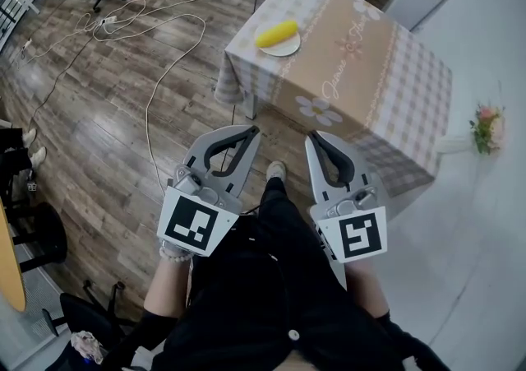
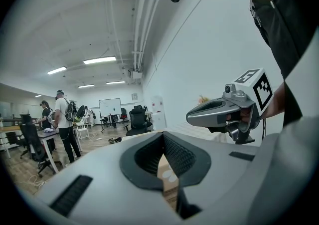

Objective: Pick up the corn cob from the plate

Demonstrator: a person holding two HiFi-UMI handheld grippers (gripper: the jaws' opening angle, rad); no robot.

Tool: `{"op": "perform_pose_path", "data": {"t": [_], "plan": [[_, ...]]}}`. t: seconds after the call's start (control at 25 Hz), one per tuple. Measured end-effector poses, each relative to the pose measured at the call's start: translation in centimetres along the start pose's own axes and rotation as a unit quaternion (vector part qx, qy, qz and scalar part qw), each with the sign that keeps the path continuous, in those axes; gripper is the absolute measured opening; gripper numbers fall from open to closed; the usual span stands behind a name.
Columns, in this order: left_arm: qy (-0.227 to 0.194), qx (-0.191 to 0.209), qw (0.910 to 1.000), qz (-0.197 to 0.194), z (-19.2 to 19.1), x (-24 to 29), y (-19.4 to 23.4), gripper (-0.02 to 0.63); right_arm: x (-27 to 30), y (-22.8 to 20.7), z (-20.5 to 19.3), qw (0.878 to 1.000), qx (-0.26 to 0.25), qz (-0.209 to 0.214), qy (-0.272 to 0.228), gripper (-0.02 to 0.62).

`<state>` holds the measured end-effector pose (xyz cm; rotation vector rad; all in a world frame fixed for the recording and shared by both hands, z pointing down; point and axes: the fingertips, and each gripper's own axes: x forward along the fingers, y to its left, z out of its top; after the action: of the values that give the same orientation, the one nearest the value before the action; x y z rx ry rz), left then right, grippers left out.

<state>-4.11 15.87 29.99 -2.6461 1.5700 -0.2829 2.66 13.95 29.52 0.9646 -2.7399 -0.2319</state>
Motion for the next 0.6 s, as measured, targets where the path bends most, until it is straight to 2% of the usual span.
{"op": "perform_pose_path", "data": {"t": [0.4,0.6], "plan": [[0.004,-0.008,0.9998,0.016,0.0,3.8,2.3,0.013,3.4,-3.3,-0.7,1.0,0.0,0.02,0.001,0.043],[0.007,-0.008,0.9998,0.017,0.6,6.5,3.4,0.013,5.0,-6.2,-0.6,1.0,0.007,0.014,-0.001,0.043]]}}
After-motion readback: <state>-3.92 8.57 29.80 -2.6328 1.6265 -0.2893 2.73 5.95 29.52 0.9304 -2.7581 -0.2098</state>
